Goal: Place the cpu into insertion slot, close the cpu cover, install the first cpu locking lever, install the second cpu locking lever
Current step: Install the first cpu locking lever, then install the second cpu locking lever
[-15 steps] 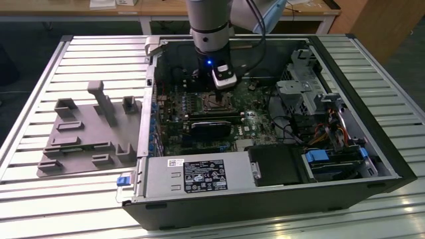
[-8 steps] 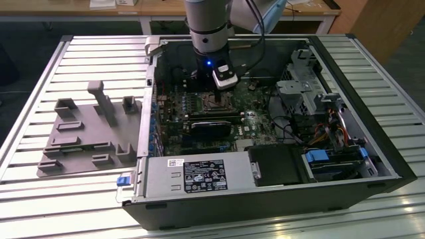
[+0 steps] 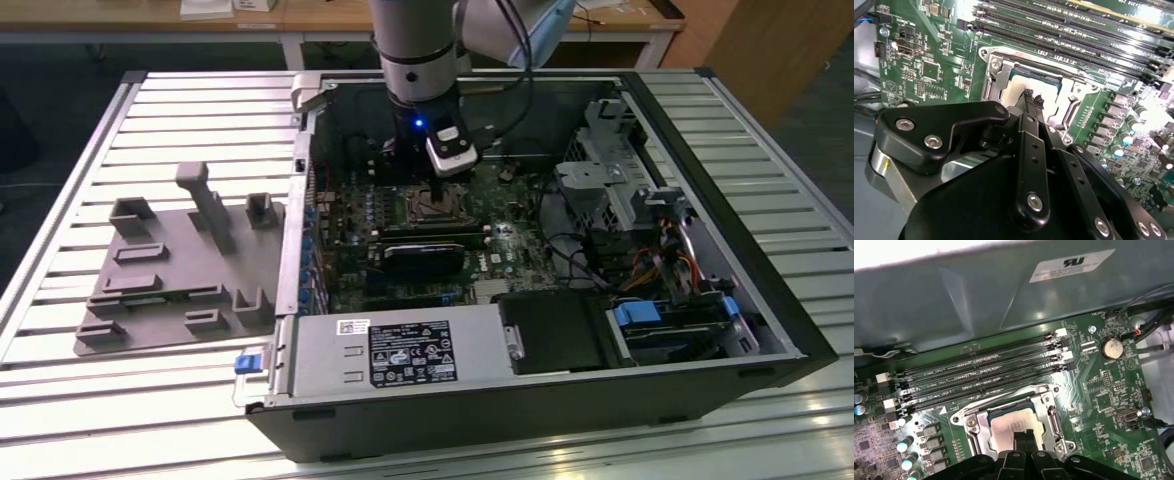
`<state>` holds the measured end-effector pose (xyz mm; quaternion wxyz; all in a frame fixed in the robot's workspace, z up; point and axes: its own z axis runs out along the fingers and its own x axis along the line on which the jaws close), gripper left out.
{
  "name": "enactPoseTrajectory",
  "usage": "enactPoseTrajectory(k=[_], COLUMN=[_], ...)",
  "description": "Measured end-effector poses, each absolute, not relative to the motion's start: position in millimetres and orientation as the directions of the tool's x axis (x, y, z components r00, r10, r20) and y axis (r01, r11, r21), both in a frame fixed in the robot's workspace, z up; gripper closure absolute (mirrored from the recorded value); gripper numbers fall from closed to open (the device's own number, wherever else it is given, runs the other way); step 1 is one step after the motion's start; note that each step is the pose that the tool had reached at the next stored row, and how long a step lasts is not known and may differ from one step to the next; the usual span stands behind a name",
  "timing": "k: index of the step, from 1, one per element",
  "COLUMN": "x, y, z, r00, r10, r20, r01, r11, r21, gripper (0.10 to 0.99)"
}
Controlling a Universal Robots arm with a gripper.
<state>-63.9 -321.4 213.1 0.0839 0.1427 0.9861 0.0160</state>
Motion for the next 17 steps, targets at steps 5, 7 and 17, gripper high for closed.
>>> enactPoseTrajectory(k=[5, 7, 17], x=[-64, -64, -64], y=[-321, -321, -321], z=[222, 227, 230], r00=[-0.945, -0.945, -0.945], r10=[0.284, 0.284, 0.284], r20=[-0.161, -0.161, -0.161], r01=[0.279, 0.279, 0.279], r11=[0.959, 0.959, 0.959], r21=[0.056, 0.056, 0.056], gripper=[0.984, 0.984, 0.984])
